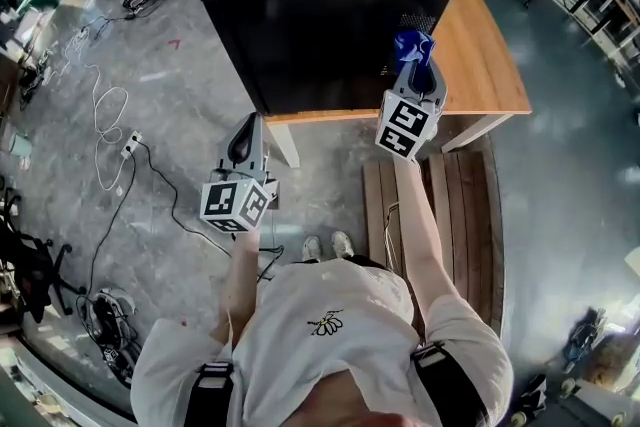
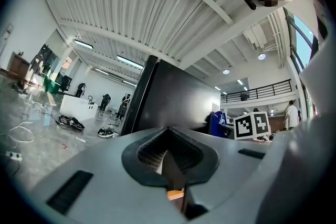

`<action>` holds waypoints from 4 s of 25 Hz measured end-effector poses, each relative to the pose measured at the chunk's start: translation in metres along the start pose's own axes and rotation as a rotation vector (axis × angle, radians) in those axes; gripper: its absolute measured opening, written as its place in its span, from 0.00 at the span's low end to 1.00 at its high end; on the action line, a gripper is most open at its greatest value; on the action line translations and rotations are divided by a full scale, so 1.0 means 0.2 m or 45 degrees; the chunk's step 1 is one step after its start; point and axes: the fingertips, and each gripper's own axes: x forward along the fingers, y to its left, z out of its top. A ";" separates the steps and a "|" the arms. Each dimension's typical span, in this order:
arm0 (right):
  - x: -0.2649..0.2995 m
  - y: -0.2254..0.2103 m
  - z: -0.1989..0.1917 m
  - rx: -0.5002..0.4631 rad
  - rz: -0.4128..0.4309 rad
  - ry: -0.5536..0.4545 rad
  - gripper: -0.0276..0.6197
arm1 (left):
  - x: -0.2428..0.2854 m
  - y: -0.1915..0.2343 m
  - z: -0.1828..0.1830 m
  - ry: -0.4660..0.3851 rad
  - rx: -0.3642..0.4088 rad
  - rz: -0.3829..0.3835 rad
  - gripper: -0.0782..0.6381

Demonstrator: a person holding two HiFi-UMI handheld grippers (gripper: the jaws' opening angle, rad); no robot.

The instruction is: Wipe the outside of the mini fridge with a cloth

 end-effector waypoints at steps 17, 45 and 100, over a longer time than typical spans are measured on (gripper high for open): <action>0.02 -0.21 -0.10 0.031 -0.099 0.071 0.14 | 0.00 -0.01 0.01 -0.013 -0.023 0.014 0.12; -0.29 1.10 0.03 0.262 0.637 -0.024 0.14 | -0.18 0.24 0.02 -0.048 -0.002 0.152 0.12; -0.01 0.02 -0.22 0.104 0.219 0.029 0.14 | 0.04 -0.14 -0.14 0.019 -0.011 0.040 0.12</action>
